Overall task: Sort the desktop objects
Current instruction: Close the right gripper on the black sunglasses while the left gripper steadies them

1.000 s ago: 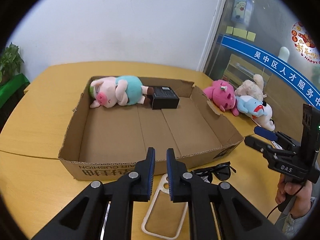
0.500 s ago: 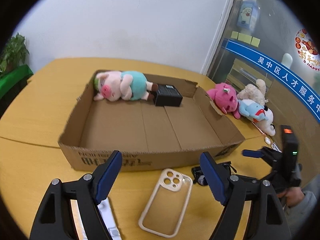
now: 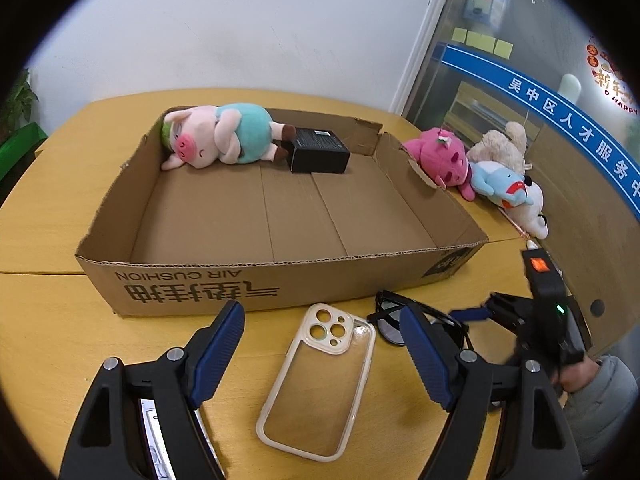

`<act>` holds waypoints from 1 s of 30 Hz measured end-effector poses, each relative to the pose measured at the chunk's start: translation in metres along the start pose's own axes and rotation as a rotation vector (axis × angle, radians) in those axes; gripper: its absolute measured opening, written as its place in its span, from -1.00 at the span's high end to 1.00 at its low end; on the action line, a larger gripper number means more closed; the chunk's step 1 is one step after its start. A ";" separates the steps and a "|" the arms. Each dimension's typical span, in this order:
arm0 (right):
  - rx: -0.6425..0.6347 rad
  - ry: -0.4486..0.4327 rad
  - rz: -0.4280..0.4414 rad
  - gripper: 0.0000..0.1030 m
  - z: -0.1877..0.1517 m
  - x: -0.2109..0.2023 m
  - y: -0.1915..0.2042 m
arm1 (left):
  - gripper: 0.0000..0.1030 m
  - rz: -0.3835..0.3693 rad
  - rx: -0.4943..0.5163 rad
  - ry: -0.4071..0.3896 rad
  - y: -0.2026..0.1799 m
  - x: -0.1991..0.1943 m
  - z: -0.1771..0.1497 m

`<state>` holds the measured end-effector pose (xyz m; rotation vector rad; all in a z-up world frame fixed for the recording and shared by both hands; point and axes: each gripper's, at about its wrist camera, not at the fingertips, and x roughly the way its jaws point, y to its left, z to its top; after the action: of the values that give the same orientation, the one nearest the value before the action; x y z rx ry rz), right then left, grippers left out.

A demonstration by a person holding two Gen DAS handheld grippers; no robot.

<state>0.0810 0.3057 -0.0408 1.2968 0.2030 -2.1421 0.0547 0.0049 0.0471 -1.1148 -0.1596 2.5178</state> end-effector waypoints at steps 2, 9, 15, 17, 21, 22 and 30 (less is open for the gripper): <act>-0.031 -0.008 -0.029 -0.88 -0.007 -0.008 0.015 | -0.55 -0.016 -0.003 0.010 -0.002 0.005 0.000; -0.069 0.006 -0.150 -0.65 -0.017 0.000 0.023 | -0.55 -0.094 0.012 0.074 -0.018 0.027 -0.002; -0.034 -0.019 -0.168 -0.06 -0.019 -0.008 0.029 | -0.55 -0.146 -0.017 0.156 -0.028 0.049 -0.008; -0.009 -0.017 -0.182 -0.05 -0.019 -0.007 0.031 | -0.55 -0.181 -0.029 0.187 -0.033 0.057 -0.011; 0.127 -0.053 -0.140 -0.05 -0.021 -0.009 0.028 | -0.53 -0.230 -0.048 0.263 -0.043 0.075 -0.017; 0.189 -0.070 -0.109 -0.05 -0.024 -0.012 0.023 | -0.53 -0.250 -0.057 0.284 -0.045 0.081 -0.019; 0.451 -0.138 0.082 -0.05 -0.041 -0.024 0.005 | 0.02 -0.342 -0.079 0.422 -0.067 0.116 -0.032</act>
<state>0.1230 0.3297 -0.0404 1.3592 -0.4063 -2.2728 0.0269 0.1098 -0.0371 -1.4805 -0.3053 1.9487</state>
